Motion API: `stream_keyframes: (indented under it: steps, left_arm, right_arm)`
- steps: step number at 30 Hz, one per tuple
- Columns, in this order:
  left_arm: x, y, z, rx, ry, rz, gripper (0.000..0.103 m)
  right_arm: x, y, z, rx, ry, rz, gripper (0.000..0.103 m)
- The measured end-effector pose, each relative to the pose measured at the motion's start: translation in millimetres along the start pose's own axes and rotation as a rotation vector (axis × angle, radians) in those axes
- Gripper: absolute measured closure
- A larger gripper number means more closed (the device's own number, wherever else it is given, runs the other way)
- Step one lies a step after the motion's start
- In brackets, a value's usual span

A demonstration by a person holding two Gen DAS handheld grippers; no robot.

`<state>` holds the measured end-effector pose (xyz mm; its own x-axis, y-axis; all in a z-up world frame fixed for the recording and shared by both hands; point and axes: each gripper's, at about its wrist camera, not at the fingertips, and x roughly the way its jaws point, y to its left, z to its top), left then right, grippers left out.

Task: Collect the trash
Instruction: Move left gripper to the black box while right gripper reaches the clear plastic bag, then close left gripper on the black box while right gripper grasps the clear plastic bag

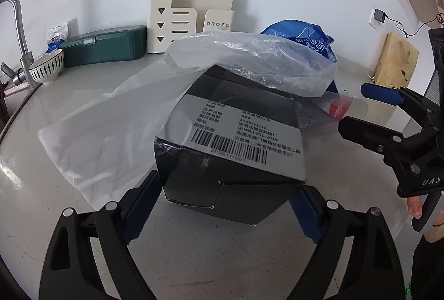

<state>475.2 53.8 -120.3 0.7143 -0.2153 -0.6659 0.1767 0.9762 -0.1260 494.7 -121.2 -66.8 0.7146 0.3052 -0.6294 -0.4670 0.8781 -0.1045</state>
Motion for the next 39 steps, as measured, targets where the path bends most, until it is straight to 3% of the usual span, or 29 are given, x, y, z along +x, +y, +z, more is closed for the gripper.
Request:
stream_keyframes:
  steps: [2,7,9,11,18,20,31,34,39]
  left_arm:
    - [-1.2,0.5,-1.0,0.001,-0.007,0.0,0.017]
    - [-7.6,8.9,-5.3,-0.026,-0.032,0.011,0.018]
    - [-11.2,12.4,-7.5,-0.029,-0.038,0.015,0.018]
    - [-16.2,14.2,-10.4,-0.029,-0.044,0.014,0.018]
    - [-40.0,16.2,-24.3,-0.033,-0.073,0.007,0.018]
    - [-46.3,16.8,-28.8,-0.032,-0.079,0.008,0.018]
    - [-66.9,16.3,-36.0,-0.045,-0.096,-0.008,0.018]
    - [-70.4,16.7,-37.3,-0.049,-0.099,-0.012,0.018]
    - [-72.9,18.4,-40.0,-0.054,-0.099,-0.017,0.018]
  right_arm:
    - [5.5,-4.7,-0.1,0.026,0.012,0.033,0.002]
    - [6.1,-8.5,-2.9,0.02,-0.023,0.006,0.003]
    - [6.8,-8.2,-4.5,0.014,-0.018,-0.004,0.01]
    - [8.7,-8.1,-6.0,0.013,-0.005,-0.014,0.029]
    - [11.2,-13.6,-14.7,0.054,0.02,-0.025,0.043]
    - [10.3,-16.5,-16.3,0.071,0.022,-0.023,0.055]
    - [7.8,-30.6,-13.9,0.163,0.01,-0.029,0.08]
    - [8.7,-35.2,-13.5,0.191,0.011,-0.051,0.094]
    - [8.3,-44.6,-13.2,0.227,0.005,-0.066,0.095]
